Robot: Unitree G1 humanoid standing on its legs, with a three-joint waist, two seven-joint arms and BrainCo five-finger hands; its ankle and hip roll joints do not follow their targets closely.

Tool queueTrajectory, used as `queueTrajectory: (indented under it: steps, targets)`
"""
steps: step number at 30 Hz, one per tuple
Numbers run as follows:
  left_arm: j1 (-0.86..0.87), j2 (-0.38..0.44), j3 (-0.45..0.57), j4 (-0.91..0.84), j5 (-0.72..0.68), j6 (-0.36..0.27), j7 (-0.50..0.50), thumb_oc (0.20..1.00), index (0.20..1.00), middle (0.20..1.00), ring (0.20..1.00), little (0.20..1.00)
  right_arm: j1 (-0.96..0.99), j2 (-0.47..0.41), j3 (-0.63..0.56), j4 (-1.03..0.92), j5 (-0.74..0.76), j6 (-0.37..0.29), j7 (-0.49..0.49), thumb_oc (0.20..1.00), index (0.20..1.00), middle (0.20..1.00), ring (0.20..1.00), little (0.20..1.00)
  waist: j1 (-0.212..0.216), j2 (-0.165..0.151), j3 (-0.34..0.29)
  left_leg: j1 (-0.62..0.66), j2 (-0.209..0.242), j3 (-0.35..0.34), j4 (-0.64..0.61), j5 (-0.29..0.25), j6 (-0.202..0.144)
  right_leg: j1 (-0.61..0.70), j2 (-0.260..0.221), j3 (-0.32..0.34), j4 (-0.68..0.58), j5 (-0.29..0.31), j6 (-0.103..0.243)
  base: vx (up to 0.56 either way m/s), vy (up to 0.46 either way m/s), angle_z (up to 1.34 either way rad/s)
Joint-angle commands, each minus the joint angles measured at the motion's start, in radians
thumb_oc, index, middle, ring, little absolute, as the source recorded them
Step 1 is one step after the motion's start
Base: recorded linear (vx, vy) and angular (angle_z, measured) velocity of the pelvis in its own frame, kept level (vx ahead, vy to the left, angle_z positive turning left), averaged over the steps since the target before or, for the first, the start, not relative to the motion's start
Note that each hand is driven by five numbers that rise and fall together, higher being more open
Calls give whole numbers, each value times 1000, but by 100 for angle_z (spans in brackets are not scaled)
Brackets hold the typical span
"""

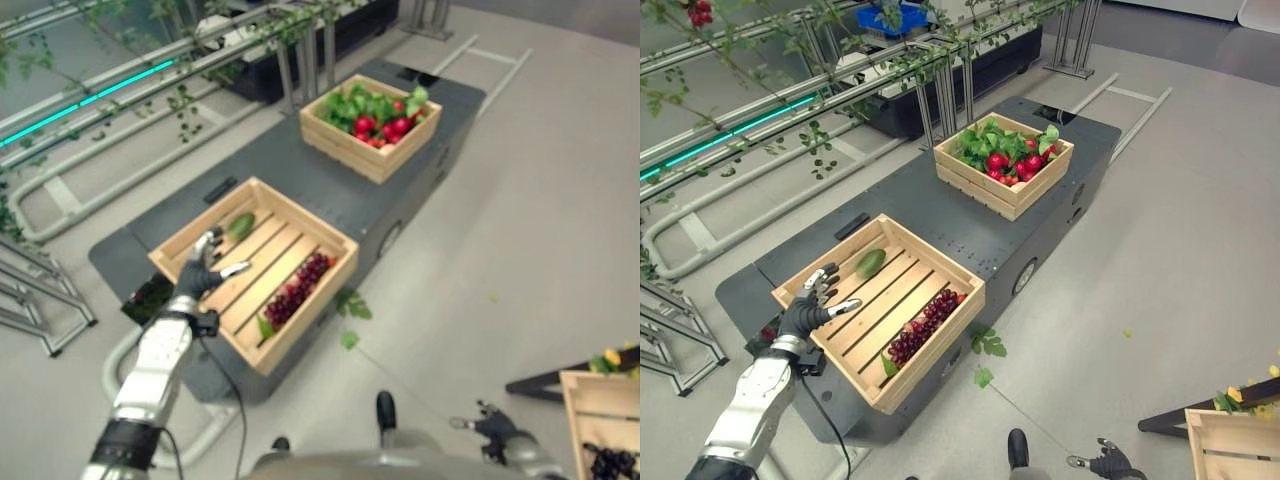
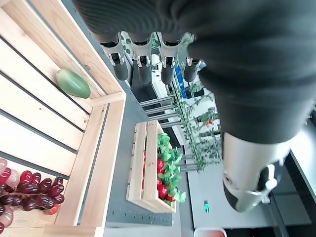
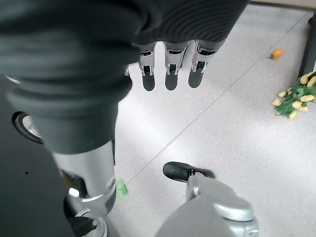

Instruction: Pick up the fruits from the basket on one side to the basket on the other side

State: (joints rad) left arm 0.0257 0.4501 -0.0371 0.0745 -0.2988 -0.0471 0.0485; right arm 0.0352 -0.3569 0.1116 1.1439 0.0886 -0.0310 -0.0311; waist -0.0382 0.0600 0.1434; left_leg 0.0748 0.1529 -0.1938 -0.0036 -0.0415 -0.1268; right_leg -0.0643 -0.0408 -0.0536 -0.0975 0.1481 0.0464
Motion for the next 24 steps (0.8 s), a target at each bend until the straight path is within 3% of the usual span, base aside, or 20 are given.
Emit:
queueTrajectory:
  steps: [1, 6, 9, 14, 24]
  targets:
    - [-18, 43, 47, 6, -28, -19, 1, 1000, 1000, 1000, 1000, 1000, 21, 0, -1, 1, -8, -2, -8, 1000, 1000, 1000, 1000, 1000, -2, -45, -33, -97, -100, -12, -2, 7, 8, 4, -22, -51, 28, -116, 72, 3, -81, 9]
    - [-55, 80, 36, 41, 8, 2, -17, 1000, 1000, 1000, 1000, 1000, 11, -30, -15, -7, -9, 4, -7, 1000, 1000, 1000, 1000, 1000, -13, -43, -7, -164, -123, 65, 25, 38, 13, -9, -37, -71, 33, -121, 68, -71, -40, 24]
    - [-78, 117, 27, 76, 42, 16, -28, 1000, 1000, 1000, 1000, 1000, 16, -30, -9, -12, -10, 9, -2, 1000, 1000, 1000, 1000, 1000, -16, -32, -18, -147, -104, 88, -16, 43, 21, -13, -17, -69, 28, -125, 64, 29, -57, 7]
    - [-208, 182, -38, 190, 121, 26, -17, 1000, 1000, 1000, 1000, 1000, 9, -29, 1, -32, 8, 7, -13, 1000, 1000, 1000, 1000, 1000, -38, -15, 8, -147, -88, 107, -65, 70, 14, -26, -19, -74, 18, -122, 66, -14, 17, -5]
    - [-396, 254, -141, 336, 218, 32, 18, 1000, 1000, 1000, 1000, 1000, -24, -31, 38, -58, 27, -1, -28, 1000, 1000, 1000, 1000, 1000, -54, -4, 83, -193, -100, 125, -68, 82, 18, -90, -39, -49, 14, -84, 82, -53, 48, -6]
